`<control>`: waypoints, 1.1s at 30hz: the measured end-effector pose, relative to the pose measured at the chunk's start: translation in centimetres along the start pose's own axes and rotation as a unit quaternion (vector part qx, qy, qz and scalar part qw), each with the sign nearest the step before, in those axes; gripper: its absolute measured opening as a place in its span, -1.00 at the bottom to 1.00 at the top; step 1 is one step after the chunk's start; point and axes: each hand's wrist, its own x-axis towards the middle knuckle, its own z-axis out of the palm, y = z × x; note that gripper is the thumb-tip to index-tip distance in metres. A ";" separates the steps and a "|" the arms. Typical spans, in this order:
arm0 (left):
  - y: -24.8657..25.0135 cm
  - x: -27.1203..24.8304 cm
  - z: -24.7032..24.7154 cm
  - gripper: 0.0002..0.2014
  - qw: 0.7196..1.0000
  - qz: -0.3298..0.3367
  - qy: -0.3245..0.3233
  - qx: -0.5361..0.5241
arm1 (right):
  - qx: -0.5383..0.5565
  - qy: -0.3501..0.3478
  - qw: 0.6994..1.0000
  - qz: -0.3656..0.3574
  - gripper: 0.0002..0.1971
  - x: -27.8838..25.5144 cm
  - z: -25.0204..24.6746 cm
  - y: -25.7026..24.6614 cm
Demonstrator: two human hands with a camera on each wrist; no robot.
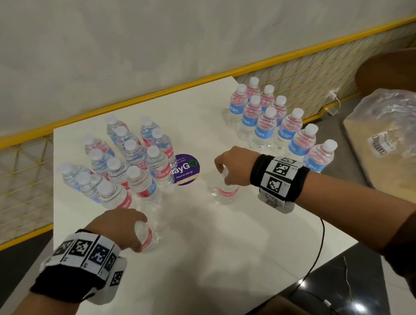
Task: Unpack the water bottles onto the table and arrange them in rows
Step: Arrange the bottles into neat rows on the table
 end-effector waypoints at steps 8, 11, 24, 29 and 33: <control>4.8 2.1 -2.8 -0.37 0.995 0.068 0.050 -0.048 | -0.010 0.008 0.995 0.096 -0.74 -1.4 0.2 5.7; 8.8 4.2 -4.4 -0.38 0.988 0.111 0.087 -0.063 | -0.014 0.011 0.992 0.127 -0.72 -1.8 -0.3 7.9; 21.6 11.6 -9.2 -0.48 0.960 0.201 0.180 -0.079 | 0.009 0.039 0.989 0.143 -0.64 -2.3 -1.9 13.3; 22.1 12.7 -9.7 -0.45 0.962 0.174 0.189 -0.097 | 0.024 0.066 0.983 0.171 -0.50 -2.3 -1.3 14.0; 22.0 13.1 -9.8 -0.48 0.958 0.170 0.168 -0.160 | -0.001 0.037 0.985 0.167 -0.52 -2.4 -1.2 14.3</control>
